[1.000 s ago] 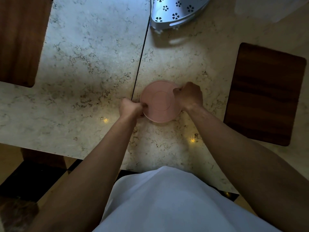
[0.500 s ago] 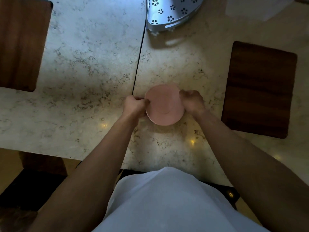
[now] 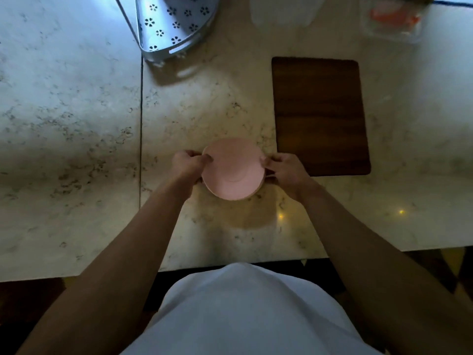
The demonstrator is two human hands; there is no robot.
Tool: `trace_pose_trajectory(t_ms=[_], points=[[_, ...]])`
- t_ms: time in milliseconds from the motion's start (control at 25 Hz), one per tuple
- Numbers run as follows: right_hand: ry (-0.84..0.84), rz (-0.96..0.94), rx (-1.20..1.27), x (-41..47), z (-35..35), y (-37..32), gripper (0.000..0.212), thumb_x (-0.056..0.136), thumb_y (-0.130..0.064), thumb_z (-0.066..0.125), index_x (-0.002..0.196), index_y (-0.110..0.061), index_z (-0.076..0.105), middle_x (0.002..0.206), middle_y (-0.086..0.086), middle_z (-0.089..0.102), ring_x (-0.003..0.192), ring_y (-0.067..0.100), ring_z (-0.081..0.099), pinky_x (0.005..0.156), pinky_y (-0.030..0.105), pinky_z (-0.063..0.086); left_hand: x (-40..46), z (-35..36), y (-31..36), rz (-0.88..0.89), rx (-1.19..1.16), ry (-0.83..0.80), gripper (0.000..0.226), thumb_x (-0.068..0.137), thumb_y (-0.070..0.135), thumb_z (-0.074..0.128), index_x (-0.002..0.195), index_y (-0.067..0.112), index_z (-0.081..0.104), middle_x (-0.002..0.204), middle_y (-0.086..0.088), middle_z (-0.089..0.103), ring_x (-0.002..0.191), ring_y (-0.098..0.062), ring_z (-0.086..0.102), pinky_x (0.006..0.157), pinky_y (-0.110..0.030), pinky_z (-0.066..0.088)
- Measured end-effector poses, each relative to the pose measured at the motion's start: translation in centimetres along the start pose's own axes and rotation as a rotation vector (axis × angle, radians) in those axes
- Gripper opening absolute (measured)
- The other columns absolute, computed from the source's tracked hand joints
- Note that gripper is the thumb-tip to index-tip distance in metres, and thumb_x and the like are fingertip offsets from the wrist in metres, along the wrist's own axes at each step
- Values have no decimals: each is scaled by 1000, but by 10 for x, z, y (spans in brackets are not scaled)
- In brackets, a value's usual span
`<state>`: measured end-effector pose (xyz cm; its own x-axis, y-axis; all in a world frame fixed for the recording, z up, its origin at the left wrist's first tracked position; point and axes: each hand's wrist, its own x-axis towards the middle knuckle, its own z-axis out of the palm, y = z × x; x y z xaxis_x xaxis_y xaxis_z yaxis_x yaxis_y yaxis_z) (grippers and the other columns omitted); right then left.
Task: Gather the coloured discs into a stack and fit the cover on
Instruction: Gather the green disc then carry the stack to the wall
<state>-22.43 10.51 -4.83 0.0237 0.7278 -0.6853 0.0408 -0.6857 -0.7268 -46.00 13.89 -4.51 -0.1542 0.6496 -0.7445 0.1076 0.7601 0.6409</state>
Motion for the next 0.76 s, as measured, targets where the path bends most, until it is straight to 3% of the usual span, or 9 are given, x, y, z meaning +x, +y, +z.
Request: trace_pose_trajectory(t_ms=[200, 280, 400, 560, 680, 760], points=[[-4, -58, 7, -6, -95, -2, 20, 99, -20, 57, 107, -8, 70, 110, 10, 71, 99, 25, 67, 75, 34, 59, -28, 90, 18, 65, 13, -27, 12, 84, 4, 62, 73, 8, 60, 81, -19, 65, 69, -29, 62, 63, -37, 48], [-51, -62, -27, -3, -133, -7, 21, 99, -20, 57, 108, -6, 71, 110, 10, 71, 99, 25, 68, 76, 36, 60, -38, 126, 21, 57, -45, 48, 5, 85, 5, 64, 80, 2, 64, 90, -19, 66, 71, -30, 64, 61, -35, 50], [-59, -82, -107, 1, -189, -26, 15, 95, -16, 63, 97, -7, 73, 100, 8, 71, 91, 22, 69, 67, 36, 62, -48, 179, 17, -14, -181, 101, 27, 86, 10, 69, 108, -5, 64, 105, -18, 67, 83, -32, 66, 64, -38, 52], [-74, -99, -248, 10, -246, -48, 15, 91, -18, 68, 82, -7, 75, 90, 8, 72, 81, 20, 71, 59, 33, 60, -66, 233, 19, -53, -246, 87, 18, 86, 9, 70, 98, -3, 65, 111, -23, 65, 83, -34, 64, 74, -47, 55], [-81, -94, -270, 21, -265, -56, 19, 90, -17, 67, 74, -8, 73, 81, 6, 72, 77, 22, 72, 56, 33, 60, -69, 250, 37, -28, -244, 87, 26, 87, 8, 68, 108, -6, 63, 114, -21, 61, 88, -33, 62, 64, -41, 55], [-67, -87, -256, 29, -268, -62, 21, 90, -18, 66, 80, 0, 70, 77, 6, 70, 75, 24, 72, 56, 34, 60, -65, 253, 54, -6, -222, 103, 23, 86, 9, 68, 105, -4, 63, 112, -18, 62, 90, -32, 62, 64, -41, 55]])
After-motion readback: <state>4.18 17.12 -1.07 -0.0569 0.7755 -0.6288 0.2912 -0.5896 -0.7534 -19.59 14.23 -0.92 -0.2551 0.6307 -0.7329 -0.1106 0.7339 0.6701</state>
